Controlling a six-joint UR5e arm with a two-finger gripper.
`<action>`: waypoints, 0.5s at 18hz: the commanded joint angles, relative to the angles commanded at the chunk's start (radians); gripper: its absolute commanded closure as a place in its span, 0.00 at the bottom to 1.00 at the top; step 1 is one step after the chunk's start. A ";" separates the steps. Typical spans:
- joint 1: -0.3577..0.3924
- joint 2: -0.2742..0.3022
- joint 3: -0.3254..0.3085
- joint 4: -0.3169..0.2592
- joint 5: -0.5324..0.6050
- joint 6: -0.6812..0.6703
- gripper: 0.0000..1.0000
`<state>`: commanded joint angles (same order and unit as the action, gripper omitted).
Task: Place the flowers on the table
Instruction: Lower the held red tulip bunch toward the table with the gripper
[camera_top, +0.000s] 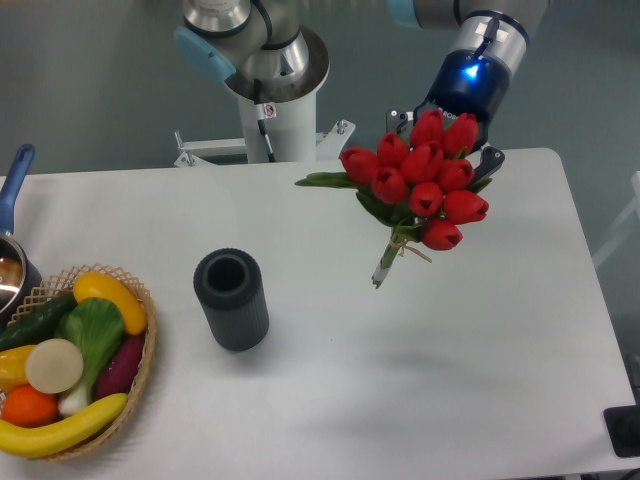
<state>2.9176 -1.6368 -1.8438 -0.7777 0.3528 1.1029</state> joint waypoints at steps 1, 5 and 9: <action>-0.003 0.003 -0.005 0.000 0.003 0.003 0.63; -0.003 0.015 -0.002 -0.005 0.053 0.011 0.63; -0.011 0.061 0.000 -0.009 0.253 0.008 0.63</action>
<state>2.9069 -1.5755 -1.8439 -0.7869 0.6054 1.1106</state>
